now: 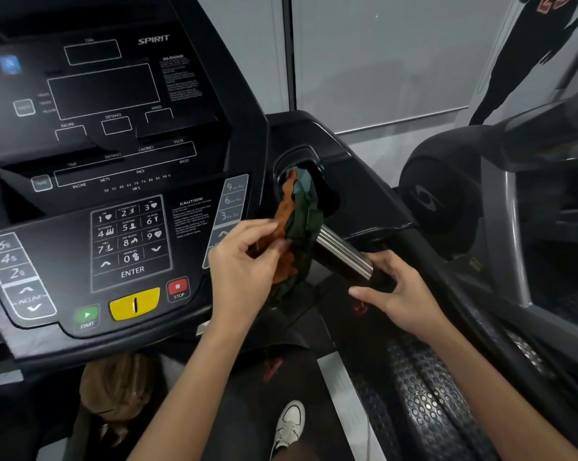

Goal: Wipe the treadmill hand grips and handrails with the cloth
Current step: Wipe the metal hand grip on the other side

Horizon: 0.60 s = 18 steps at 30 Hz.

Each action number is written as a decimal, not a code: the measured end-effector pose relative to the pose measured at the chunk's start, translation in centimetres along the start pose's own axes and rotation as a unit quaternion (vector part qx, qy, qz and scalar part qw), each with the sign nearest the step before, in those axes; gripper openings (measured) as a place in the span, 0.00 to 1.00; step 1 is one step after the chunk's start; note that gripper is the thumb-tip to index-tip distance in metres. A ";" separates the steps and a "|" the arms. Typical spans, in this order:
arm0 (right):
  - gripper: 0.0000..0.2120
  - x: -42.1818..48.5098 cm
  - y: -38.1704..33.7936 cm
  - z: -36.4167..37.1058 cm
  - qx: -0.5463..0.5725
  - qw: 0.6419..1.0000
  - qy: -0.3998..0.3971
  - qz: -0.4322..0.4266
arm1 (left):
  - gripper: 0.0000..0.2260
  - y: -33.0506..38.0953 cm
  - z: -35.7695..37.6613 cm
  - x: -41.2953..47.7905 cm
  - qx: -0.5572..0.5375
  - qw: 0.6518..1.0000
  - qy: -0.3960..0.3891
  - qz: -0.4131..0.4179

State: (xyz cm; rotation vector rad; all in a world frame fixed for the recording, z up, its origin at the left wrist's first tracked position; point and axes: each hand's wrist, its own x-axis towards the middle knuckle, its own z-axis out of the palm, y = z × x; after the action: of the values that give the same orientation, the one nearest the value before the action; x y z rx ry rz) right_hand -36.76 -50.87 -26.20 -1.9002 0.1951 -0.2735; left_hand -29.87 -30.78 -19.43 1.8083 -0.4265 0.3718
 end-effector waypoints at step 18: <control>0.21 -0.1 -0.1 0.1 -0.020 1.000 0.008 0.006 | 0.10 -0.2 -0.2 -0.1 -0.031 0.999 0.004 -0.008</control>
State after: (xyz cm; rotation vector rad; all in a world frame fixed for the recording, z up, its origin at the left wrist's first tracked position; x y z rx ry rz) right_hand -36.85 -50.71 -26.12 -1.9370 0.2240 -0.2782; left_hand -29.89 -30.52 -19.54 1.7482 -0.4142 0.3501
